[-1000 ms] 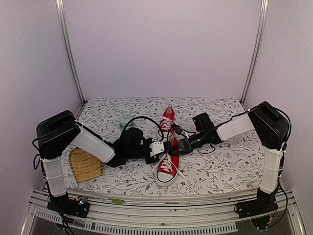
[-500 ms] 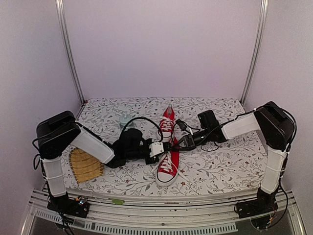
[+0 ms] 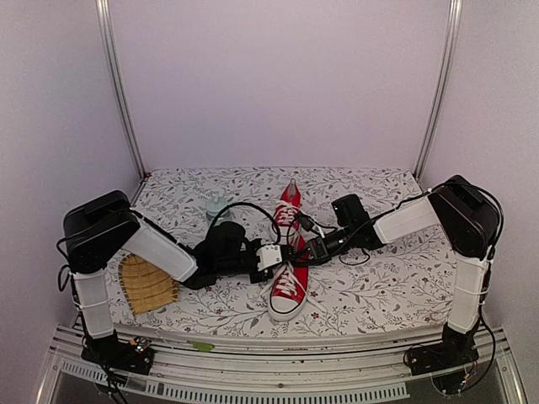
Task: Tie the shoes
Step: Cross the half-tied shoelace with the shoelace loop.
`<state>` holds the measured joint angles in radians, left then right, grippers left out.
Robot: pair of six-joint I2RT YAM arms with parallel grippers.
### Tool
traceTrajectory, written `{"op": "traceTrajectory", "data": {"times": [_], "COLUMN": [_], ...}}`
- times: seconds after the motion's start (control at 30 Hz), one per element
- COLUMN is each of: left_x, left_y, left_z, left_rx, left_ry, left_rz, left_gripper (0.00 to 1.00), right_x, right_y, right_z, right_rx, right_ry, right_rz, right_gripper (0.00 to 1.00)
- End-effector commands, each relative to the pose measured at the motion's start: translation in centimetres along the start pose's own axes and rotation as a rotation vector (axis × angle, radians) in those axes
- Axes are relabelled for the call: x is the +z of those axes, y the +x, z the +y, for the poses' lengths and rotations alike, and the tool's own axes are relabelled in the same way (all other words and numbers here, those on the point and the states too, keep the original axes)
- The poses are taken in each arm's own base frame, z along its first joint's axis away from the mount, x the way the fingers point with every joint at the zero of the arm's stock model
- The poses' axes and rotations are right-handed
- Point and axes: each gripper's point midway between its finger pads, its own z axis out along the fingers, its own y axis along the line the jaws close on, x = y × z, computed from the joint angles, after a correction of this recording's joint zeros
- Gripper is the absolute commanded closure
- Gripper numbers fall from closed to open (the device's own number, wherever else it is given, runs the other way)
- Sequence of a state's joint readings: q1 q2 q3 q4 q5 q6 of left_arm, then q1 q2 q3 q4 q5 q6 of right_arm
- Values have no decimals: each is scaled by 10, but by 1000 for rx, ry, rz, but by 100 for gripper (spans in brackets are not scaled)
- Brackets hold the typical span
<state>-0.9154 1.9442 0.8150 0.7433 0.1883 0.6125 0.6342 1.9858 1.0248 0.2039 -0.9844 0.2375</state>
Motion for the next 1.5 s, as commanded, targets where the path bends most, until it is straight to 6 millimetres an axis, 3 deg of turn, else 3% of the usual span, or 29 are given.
{"op": "traceTrajectory", "data": {"times": [0.0,0.13,0.2,0.27,0.33,0.6,0.83,1.0,1.13,1.47], "left_x": [7,8,6,4,-3,-18,-19,-7,0,5], "left_y": [6,5,2,5,-4,1,2,1,0,4], "left_z": [-5,-4,0,0,9,9,10,11,9,-3], "left_rx": [-4,-8,-10,-4,14,35,38,41,44,42], "left_ry": [-6,-12,-29,-34,-57,-73,-76,-65,-44,24], "left_rz": [-6,-5,-10,4,-7,25,30,21,20,30], "left_gripper": [100,100,100,91,86,77,78,78,78,91], "right_x": [11,12,9,4,-1,-14,-15,-10,-6,-2], "right_y": [-4,-5,-5,-6,-4,-3,-2,-1,-5,-5], "right_z": [15,15,17,18,17,15,10,-1,9,2], "right_rx": [-45,-36,-39,-43,-43,-47,-53,-43,-52,-47], "right_ry": [-52,-39,-29,-6,17,61,82,99,30,30], "right_rz": [4,0,-5,-5,-3,-7,8,24,32,35], "right_gripper": [87,99,99,99,99,99,99,98,91,93]}}
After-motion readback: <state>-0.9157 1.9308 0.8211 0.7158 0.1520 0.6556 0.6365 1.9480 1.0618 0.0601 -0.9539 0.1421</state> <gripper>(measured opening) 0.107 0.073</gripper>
